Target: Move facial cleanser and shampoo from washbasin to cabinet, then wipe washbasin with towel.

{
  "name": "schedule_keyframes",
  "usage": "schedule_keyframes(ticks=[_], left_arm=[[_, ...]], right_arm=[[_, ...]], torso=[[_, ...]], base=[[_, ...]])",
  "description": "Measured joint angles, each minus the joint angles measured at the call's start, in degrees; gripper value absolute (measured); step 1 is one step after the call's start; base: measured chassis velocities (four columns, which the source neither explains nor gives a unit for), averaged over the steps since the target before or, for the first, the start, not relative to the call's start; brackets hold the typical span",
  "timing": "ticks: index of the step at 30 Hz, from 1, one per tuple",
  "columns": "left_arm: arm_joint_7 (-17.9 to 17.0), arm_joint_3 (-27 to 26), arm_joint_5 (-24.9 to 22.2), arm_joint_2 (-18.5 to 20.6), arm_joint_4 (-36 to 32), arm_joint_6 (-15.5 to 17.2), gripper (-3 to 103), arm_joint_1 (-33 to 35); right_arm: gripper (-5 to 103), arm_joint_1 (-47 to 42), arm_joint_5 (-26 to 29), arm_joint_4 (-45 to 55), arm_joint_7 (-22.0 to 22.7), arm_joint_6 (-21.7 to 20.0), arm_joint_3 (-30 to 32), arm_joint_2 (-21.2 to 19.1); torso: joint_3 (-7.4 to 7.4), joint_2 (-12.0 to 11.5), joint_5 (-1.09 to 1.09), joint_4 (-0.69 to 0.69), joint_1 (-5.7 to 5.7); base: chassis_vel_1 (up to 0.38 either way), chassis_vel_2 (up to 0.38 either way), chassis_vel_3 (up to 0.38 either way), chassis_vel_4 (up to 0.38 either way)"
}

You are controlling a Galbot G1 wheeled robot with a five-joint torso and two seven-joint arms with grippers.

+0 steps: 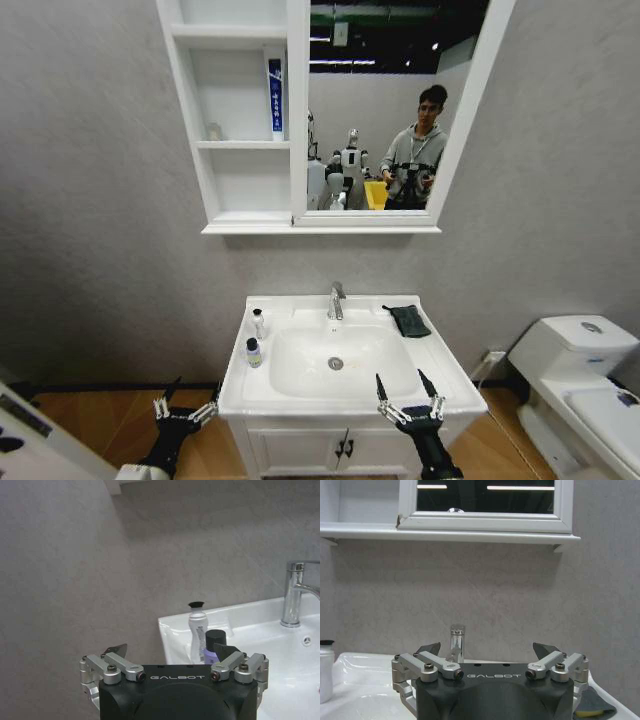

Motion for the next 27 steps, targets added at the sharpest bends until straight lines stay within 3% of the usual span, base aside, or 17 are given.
schedule_keyframes(ticks=[2, 6, 13, 16, 27], left_arm=[[1.34, 0.39, 0.99, 0.17, 1.55, -0.64, 98, -0.53], [2.31, 4.03, -0.29, 1.95, 3.7, 0.41, 98, -1.56], [3.23, 7.99, -2.21, 5.96, 6.8, 2.01, 98, -5.99], [2.86, 9.9, -7.79, 7.39, 9.41, 4.62, 98, -12.07], [1.63, 11.58, -10.88, 7.22, 17.27, 5.56, 98, -22.18]], right_arm=[[100, -0.02, -0.07, -0.74, 0.1, -0.56, -1.06, -1.07], [100, -0.09, 0.05, -2.54, 0.28, -0.68, -1.36, -1.7], [100, 0.29, 1.17, -4.38, 0.49, -0.41, -0.57, -1.72], [100, 0.61, 1.97, -4.95, 0.55, -0.55, 0.31, -1.83], [100, -0.81, 3.03, -3.84, 0.88, -1.11, 2.58, -2.48]], torso=[[-0.02, 0.01, 0.13, 0.02, -0.08], [-0.04, 0.06, 0.1, 0.09, -0.17], [-0.04, 0.07, 0.1, 0.05, -0.17], [-0.01, 0.04, 0.09, 0.05, -0.08], [-0.02, 0.04, 0.09, 0.05, -0.1]], base=[[-0.1, 0.025, -0.045, -0.035], [0.057, -0.037, -0.057, 0.023], [0.047, -0.024, -0.017, 0.038], [0.0, 0.0, 0.0, 0.0], [0.0, 0.0, 0.0, 0.0]])
